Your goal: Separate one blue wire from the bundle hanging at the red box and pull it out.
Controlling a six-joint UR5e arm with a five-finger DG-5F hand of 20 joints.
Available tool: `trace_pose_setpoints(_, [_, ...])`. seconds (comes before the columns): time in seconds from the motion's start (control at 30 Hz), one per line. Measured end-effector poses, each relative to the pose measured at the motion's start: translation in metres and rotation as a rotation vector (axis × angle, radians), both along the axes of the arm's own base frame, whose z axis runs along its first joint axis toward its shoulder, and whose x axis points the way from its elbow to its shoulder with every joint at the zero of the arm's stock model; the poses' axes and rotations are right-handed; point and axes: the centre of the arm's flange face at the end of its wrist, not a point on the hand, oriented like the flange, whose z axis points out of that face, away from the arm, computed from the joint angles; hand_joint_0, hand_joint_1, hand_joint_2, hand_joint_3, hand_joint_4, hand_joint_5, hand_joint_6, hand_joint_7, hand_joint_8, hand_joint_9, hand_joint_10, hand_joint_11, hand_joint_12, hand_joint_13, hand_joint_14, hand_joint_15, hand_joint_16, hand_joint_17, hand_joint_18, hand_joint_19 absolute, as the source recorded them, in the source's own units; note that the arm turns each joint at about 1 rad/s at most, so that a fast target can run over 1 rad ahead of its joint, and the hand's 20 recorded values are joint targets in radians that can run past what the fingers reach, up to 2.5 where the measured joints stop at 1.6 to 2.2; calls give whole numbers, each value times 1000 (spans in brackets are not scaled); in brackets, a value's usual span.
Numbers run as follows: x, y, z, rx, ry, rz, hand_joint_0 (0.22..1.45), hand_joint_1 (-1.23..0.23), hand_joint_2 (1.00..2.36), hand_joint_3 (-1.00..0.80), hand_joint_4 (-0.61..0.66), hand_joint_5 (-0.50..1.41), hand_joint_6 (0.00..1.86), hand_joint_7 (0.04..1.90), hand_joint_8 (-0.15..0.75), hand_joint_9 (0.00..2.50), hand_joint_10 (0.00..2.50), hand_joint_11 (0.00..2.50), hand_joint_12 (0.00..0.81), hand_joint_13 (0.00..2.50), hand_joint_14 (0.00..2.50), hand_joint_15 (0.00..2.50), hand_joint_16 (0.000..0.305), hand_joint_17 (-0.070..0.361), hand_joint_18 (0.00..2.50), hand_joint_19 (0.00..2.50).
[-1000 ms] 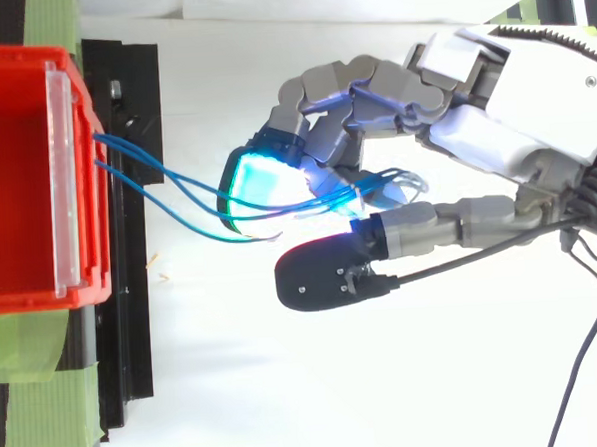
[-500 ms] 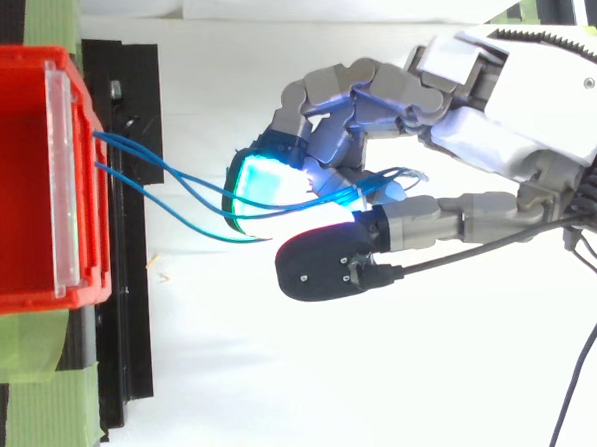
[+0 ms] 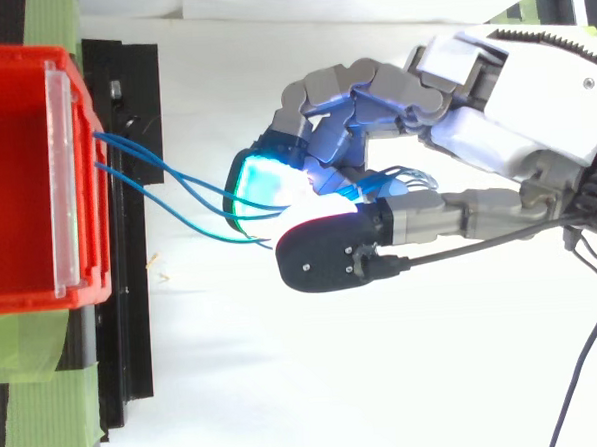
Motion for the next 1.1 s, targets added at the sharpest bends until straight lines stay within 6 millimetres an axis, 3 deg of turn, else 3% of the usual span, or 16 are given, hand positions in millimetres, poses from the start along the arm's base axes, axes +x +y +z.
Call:
trace_pose_setpoints(0.33, [0, 0, 0, 0, 1, -1, 619, -589, 1014, -327, 271, -249, 803, 1010, 336, 498, 953, 1444, 336, 478, 1432, 1293, 41, 92, 586, 925])
trace_pose_setpoints(0.37, [0, 0, 0, 0, 1, -1, 622, -598, 1016, -317, 272, -247, 800, 1030, 336, 532, 846, 1519, 339, 522, 1309, 1369, 41, 91, 601, 924])
trace_pose_setpoints(0.73, [0, 0, 0, 0, 1, 0, 664, -617, 1025, -175, 285, -246, 841, 977, 338, 603, 884, 1489, 342, 630, 1222, 1382, 40, 89, 671, 940])
trace_pose_setpoints(1.1, [0, 0, 0, 0, 1, -1, 699, -836, 1023, -198, 286, -252, 845, 1032, 344, 571, 809, 1569, 353, 633, 1108, 1462, 39, 87, 652, 874])
